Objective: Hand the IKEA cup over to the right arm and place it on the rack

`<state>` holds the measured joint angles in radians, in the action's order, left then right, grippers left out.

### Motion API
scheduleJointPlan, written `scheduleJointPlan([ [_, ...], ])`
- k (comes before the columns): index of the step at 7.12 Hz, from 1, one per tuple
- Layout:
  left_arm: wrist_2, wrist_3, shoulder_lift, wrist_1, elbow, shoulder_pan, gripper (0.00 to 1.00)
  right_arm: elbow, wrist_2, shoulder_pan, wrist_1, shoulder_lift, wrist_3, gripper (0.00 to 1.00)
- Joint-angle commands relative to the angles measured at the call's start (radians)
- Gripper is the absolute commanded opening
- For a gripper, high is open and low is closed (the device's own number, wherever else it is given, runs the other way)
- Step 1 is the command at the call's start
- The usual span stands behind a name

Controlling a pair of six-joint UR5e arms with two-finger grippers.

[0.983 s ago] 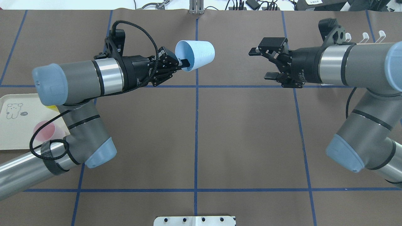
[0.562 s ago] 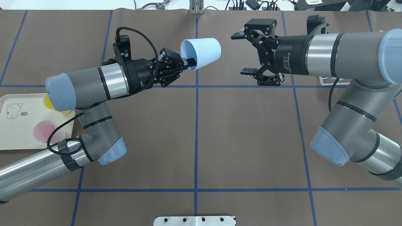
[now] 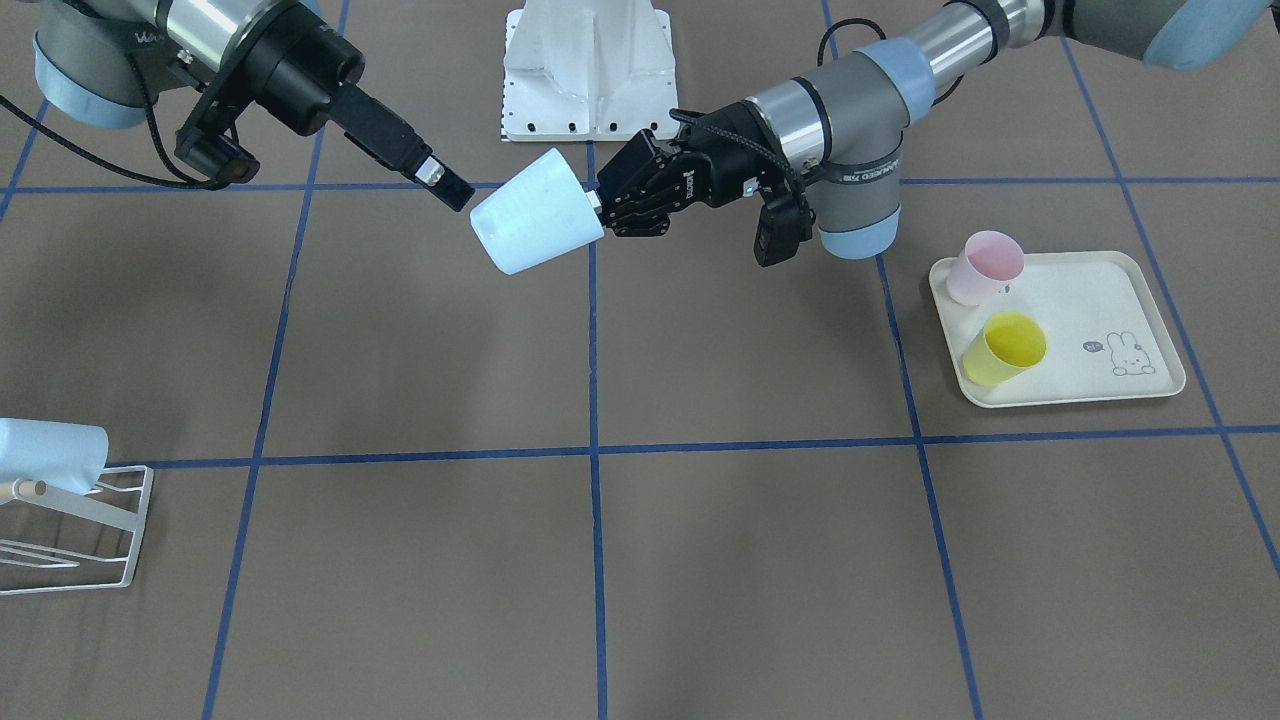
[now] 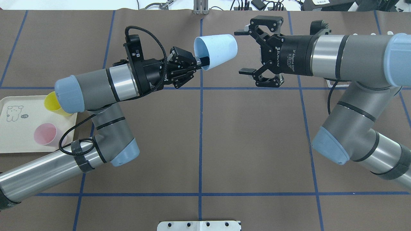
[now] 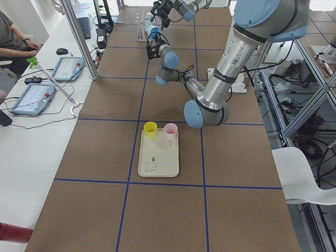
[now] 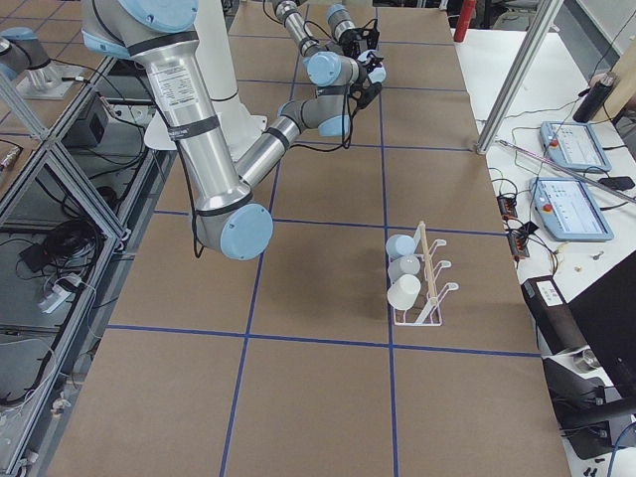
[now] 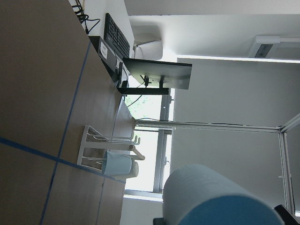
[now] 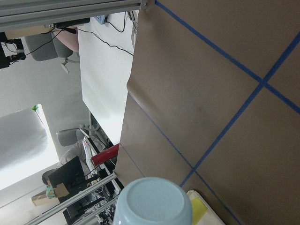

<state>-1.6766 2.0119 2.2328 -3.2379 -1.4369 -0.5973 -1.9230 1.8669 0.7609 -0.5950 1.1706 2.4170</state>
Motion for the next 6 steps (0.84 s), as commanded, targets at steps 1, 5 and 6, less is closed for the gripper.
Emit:
scheduleJointPlan([
  [1,0.000,0.001,0.014,-0.003,0.004,0.005,0.00,0.002,0.000,0.000,0.007,-0.002,0.027,0.97],
  [5,-0.002,0.013,0.030,-0.005,0.001,0.014,0.00,0.006,-0.006,0.000,0.006,-0.014,0.036,0.96],
  [6,-0.002,0.013,0.031,-0.017,0.001,0.019,0.00,0.006,-0.008,0.000,0.006,-0.013,0.036,0.96],
])
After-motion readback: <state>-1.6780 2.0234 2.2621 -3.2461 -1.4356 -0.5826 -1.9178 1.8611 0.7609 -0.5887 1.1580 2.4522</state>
